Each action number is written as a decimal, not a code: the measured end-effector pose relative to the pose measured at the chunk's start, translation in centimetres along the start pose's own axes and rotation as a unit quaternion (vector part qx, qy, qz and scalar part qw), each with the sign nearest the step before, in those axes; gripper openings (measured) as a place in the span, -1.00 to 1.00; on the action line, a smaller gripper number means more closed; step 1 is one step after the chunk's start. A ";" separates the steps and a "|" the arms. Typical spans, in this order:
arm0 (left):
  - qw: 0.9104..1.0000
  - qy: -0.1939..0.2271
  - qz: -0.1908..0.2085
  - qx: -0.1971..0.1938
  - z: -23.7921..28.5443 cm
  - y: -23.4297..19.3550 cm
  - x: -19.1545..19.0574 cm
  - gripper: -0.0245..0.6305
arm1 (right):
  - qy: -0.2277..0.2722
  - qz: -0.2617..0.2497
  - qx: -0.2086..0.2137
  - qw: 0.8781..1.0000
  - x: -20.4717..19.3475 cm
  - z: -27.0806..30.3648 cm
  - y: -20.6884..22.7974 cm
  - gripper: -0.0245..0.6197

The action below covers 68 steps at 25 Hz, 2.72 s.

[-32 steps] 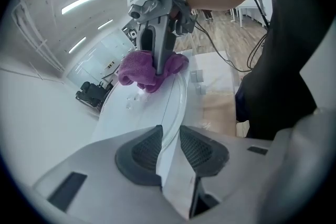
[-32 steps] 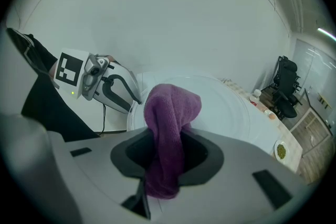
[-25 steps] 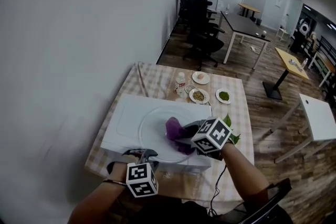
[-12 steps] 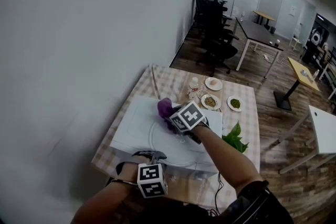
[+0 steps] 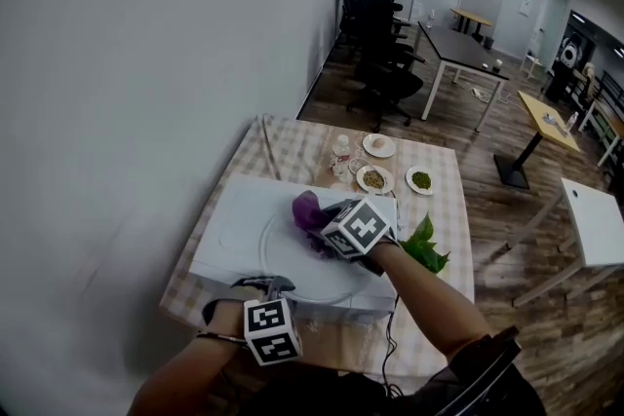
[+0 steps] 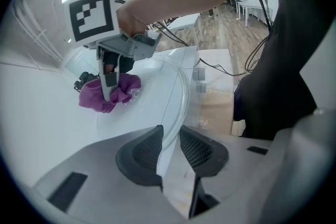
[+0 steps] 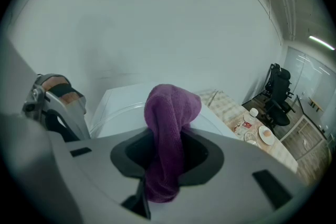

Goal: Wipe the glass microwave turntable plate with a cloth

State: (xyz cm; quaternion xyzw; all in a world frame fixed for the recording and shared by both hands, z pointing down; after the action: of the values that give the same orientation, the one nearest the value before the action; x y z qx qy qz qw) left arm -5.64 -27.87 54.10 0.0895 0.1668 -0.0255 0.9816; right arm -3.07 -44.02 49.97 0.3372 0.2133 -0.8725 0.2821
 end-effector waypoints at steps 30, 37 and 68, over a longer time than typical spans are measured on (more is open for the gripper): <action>1.000 0.005 0.003 -0.002 0.3 0.0 -0.3 -0.57 | 0.032 0.142 -0.085 0.986 -9.9 -11.3 2.3 -0.55; 1.000 0.019 -0.011 -0.008 -0.1 0.1 -0.3 -0.56 | 0.132 0.198 -0.124 0.963 -7.3 -14.4 1.4 -0.55; 0.858 0.490 -0.143 0.059 -13.1 1.1 0.8 -0.80 | 0.323 0.263 -0.232 0.879 -3.4 -22.9 -5.7 -0.55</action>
State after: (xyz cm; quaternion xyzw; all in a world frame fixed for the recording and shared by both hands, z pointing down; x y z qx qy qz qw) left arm -9.01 -24.38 41.88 0.1232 0.6350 -0.1286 0.7517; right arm 6.08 -25.66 37.78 0.5691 0.3927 -0.5339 0.4867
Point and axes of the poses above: the fingertips, and each gripper's own axes: z forward along the fingers, y to its right, x out of its top, the point moved 1 cm from there along -z, backward along the fingers, and after that the axes turned 14 degrees about -x, right-handed, at the moved point
